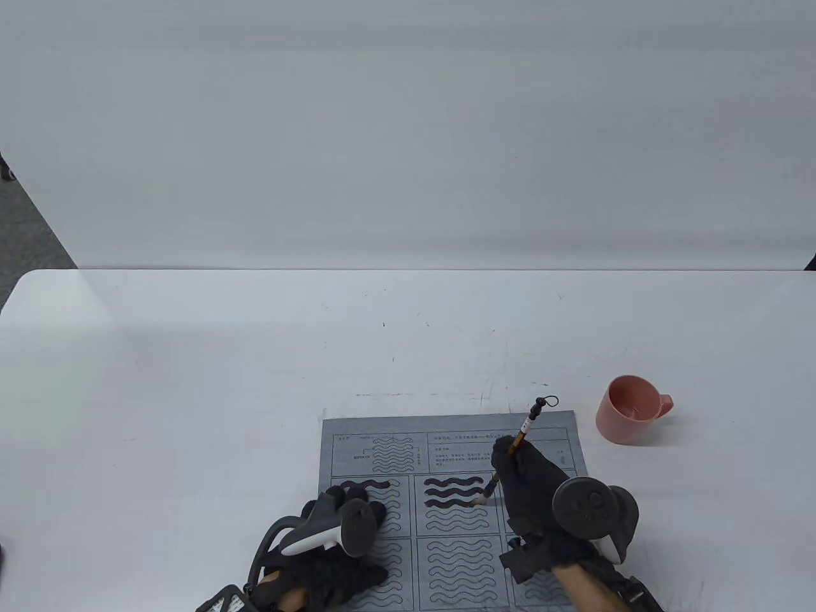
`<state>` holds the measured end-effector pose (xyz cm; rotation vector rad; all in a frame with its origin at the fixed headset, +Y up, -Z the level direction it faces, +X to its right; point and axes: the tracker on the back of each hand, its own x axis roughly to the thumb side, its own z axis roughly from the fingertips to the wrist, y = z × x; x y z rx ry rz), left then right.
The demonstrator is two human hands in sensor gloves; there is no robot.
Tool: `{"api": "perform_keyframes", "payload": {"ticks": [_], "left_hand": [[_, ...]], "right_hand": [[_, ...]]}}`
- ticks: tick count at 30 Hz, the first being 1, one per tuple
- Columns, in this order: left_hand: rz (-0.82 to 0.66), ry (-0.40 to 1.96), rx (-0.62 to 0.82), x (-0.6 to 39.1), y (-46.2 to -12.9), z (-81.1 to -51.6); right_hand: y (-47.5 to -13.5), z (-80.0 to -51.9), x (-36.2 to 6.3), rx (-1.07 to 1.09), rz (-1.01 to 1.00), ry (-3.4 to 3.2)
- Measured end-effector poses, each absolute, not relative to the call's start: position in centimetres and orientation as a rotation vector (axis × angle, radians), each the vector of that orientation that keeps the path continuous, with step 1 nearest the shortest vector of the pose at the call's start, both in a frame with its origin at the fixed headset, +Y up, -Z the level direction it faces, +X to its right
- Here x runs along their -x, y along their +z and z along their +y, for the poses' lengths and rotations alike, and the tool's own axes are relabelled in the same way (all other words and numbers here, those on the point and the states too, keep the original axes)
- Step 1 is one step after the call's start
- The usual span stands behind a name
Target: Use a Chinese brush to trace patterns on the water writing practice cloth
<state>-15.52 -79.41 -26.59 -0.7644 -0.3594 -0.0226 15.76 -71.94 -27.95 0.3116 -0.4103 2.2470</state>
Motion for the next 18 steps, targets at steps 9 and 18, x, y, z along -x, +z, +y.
{"api": "perform_keyframes", "payload": {"ticks": [9,18], "left_hand": [[-0.359,-0.023,0.764,15.52,-26.59,-79.41],[-0.359,-0.023,0.764,15.52,-26.59,-79.41]], "right_hand": [[-28.02,-71.89,-15.92,-0.298,-0.414,2.261],[-28.04,-71.86,-16.1,-0.285,-0.416,2.261]]}}
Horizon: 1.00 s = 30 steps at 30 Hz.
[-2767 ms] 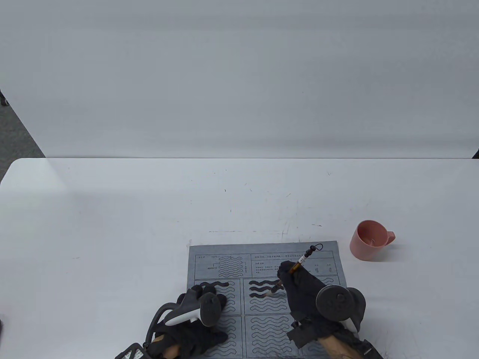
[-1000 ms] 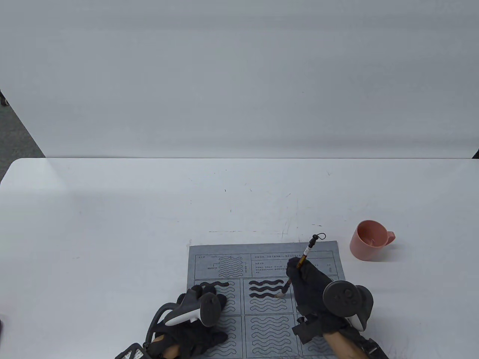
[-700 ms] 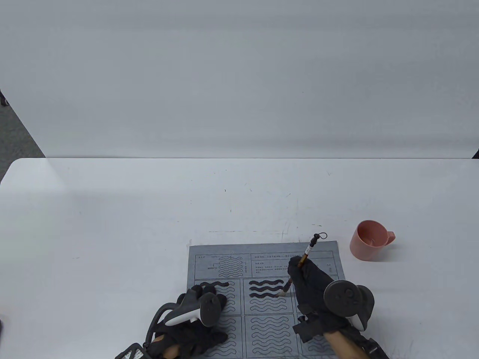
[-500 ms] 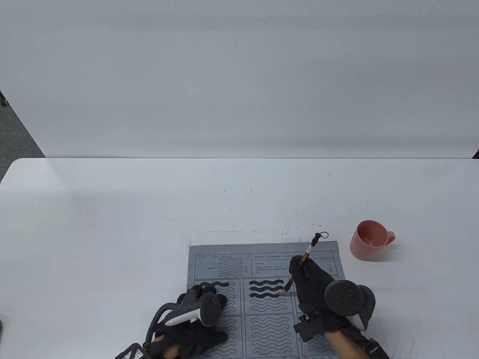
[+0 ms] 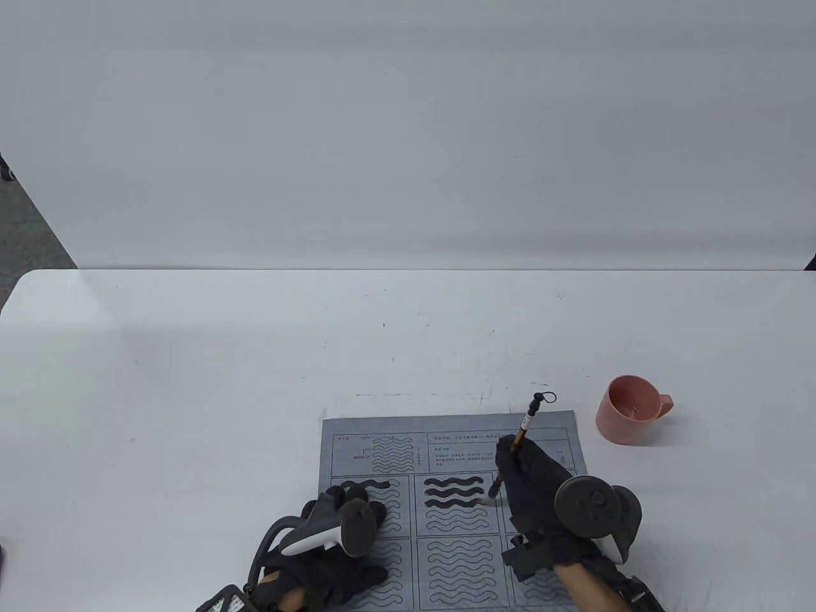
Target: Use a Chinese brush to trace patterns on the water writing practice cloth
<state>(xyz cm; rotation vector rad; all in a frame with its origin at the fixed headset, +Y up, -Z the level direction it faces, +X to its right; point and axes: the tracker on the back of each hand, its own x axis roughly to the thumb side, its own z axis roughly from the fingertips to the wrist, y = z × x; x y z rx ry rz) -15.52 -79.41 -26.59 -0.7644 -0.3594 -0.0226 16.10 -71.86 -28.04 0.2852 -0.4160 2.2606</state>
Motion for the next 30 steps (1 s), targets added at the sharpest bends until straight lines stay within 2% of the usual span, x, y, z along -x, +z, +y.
{"api": "perform_keyframes", "payload": {"ticks": [20,26,30], "left_hand": [[-0.359,-0.022,0.765,15.5,-26.6,-79.4],[-0.359,-0.021,0.766,15.5,-26.6,-79.4],[-0.359,-0.021,0.766,15.5,-26.6,-79.4]], "right_hand": [[-27.4,-71.1,-15.9,-0.292,-0.451,2.111],[-26.6,-71.5,-13.4,-0.447,-0.329,2.076],[-26.2,-71.7,-12.5,-0.524,-0.337,2.119]]}}
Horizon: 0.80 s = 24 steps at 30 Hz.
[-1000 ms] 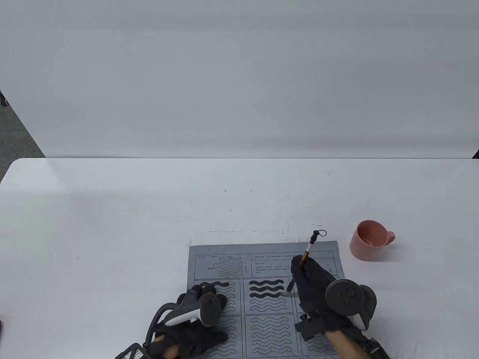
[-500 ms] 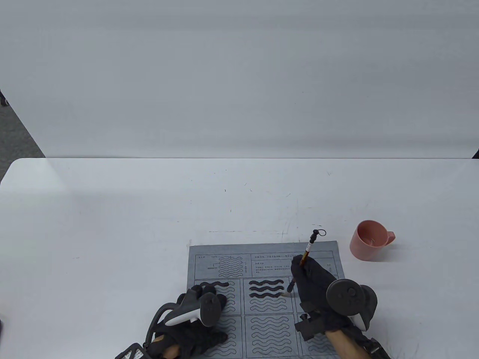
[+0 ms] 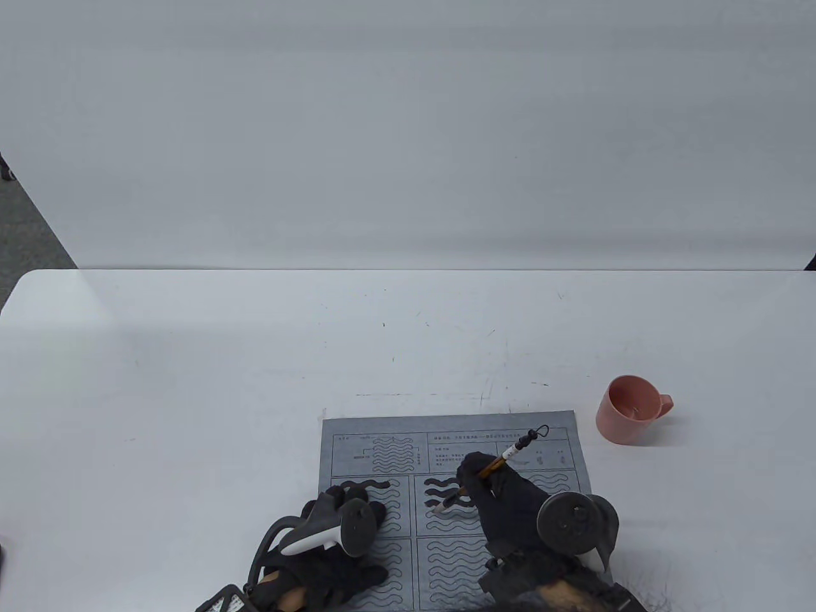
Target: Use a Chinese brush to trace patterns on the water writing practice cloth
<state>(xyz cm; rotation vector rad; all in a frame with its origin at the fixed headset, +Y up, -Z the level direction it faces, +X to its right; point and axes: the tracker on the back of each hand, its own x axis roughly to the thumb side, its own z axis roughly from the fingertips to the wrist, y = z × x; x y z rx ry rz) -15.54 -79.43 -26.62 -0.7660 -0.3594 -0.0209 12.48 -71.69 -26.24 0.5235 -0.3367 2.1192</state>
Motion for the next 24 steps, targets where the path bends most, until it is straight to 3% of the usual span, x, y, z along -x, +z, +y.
{"api": "perform_keyframes", "payload": {"ticks": [24], "left_hand": [[-0.36,-0.024,0.765,15.52,-26.59,-79.45]], "right_hand": [[-26.16,-72.32,-11.84,-0.542,-0.271,2.143]]}}
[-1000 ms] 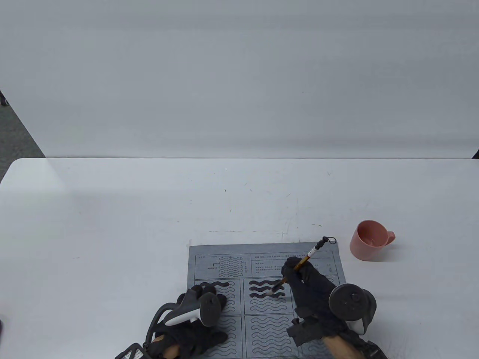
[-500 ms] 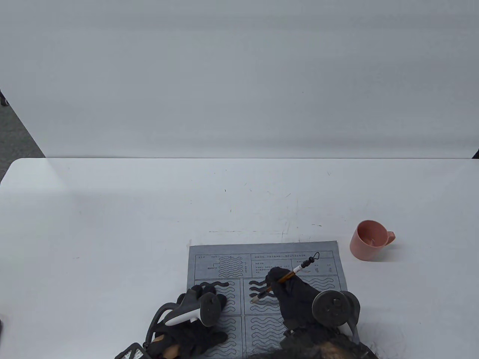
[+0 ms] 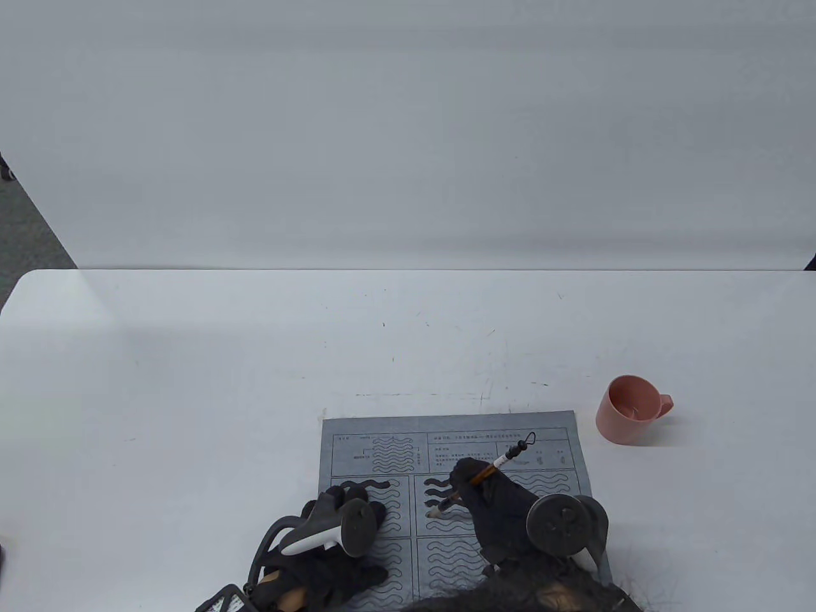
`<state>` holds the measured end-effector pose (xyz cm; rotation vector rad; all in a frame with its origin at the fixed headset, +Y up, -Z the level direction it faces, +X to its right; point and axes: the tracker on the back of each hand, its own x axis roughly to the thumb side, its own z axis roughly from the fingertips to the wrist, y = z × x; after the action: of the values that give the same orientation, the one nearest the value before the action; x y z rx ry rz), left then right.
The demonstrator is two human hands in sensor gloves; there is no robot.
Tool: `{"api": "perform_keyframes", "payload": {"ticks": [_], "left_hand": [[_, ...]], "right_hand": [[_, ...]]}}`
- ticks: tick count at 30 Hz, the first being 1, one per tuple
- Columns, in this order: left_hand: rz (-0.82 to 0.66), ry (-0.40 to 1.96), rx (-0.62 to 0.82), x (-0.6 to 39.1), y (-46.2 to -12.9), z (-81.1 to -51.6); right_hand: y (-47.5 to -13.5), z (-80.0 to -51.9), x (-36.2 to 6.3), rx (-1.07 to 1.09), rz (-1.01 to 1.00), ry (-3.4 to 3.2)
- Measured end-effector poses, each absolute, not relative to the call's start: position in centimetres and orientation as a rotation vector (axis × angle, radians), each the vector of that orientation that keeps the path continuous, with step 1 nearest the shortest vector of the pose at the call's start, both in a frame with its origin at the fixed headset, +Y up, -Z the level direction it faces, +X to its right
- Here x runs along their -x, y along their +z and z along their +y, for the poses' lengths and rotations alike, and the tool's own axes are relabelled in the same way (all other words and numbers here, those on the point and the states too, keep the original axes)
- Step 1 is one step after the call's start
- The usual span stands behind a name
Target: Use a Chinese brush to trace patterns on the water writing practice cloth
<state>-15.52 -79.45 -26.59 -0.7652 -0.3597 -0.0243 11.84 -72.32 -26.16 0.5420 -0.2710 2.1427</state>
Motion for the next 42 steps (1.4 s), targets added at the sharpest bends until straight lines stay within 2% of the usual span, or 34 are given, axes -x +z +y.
{"api": "perform_keyframes", "payload": {"ticks": [42], "left_hand": [[-0.359,-0.024,0.765,15.51,-26.59,-79.48]], "right_hand": [[-26.56,-72.2,-12.6,-0.488,-0.281,2.189]]}}
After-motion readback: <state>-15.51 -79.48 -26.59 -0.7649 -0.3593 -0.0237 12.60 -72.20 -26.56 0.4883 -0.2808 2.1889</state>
